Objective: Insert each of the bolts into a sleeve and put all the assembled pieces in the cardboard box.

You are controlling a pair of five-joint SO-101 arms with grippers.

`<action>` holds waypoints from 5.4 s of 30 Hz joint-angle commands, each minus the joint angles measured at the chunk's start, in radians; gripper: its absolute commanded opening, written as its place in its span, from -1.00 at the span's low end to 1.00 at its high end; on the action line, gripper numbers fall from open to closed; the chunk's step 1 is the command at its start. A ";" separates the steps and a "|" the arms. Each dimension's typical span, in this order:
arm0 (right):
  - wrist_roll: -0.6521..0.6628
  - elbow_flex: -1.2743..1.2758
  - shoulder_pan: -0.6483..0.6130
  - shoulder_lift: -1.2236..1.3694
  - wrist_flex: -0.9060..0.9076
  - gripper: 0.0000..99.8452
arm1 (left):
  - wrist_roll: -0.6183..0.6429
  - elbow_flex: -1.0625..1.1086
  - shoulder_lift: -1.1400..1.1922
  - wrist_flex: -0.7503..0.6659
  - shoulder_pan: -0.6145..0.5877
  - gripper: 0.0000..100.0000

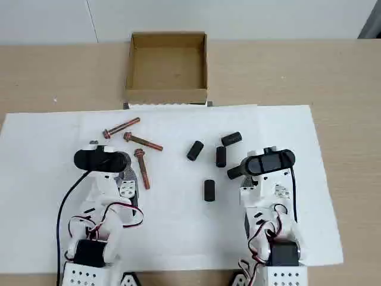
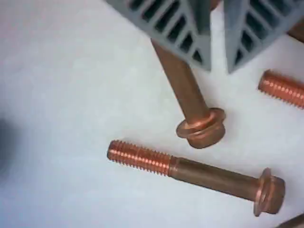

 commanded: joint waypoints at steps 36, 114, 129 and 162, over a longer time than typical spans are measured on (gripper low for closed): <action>-0.008 0.015 0.010 -0.019 0.002 -0.99 | 0.002 -0.004 -0.009 -0.023 -0.008 -0.99; -0.041 -0.302 -0.015 0.021 0.114 -0.99 | -0.084 -1.339 1.099 0.612 -0.172 -0.98; -0.089 -1.069 -0.156 0.914 0.461 -0.99 | -0.210 -1.340 1.232 0.680 -0.180 -0.98; -0.161 -1.765 -0.289 1.952 0.582 -0.75 | -0.203 -1.343 1.611 0.532 -0.176 -0.98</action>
